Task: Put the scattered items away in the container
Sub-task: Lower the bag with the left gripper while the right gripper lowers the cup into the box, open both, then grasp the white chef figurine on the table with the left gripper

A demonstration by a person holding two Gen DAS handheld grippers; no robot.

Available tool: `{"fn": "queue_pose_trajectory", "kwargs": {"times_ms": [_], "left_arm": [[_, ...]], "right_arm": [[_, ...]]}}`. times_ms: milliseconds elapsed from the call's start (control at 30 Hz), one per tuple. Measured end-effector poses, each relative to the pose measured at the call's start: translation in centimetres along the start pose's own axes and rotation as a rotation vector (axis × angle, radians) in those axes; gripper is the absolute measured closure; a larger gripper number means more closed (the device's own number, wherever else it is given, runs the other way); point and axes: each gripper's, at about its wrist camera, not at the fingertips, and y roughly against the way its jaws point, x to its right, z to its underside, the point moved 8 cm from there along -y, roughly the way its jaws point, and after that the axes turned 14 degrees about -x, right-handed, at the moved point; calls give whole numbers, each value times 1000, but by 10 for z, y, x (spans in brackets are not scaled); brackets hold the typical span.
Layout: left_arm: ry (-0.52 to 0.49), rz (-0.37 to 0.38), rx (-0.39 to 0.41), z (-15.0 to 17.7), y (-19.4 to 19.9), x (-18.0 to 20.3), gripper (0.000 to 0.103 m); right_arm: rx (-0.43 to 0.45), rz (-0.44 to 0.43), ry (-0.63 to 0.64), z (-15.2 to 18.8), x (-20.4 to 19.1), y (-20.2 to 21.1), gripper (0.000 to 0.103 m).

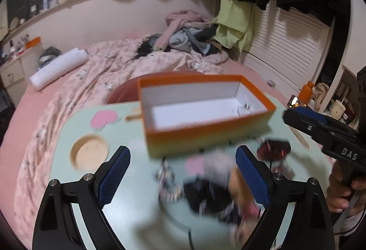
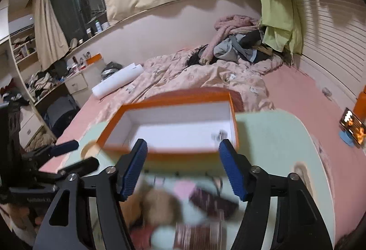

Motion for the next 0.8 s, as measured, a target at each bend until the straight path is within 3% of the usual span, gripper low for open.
{"fn": "queue_pose_trajectory", "kwargs": {"times_ms": [100, 167, 267, 533, 633, 800], "left_arm": [[45, -57, 14, 40, 9, -10, 9], [72, -46, 0, 64, 8, -14, 9], [110, -48, -28, 94, 4, -20, 9], [40, -130, -95, 110, -23, -11, 8], [31, -152, -87, 109, -24, -14, 0], [23, -136, -71, 109, -25, -14, 0]], "right_arm": [[-35, -13, 23, 32, -5, 9, 36], [-61, -16, 46, 53, -7, 11, 36], [-77, 65, 98, 80, -7, 13, 36], [-159, 98, 149, 126, -8, -8, 36], [-179, 129, 174, 129, -9, -18, 34], [-172, 144, 169, 131, -3, -21, 11]]}}
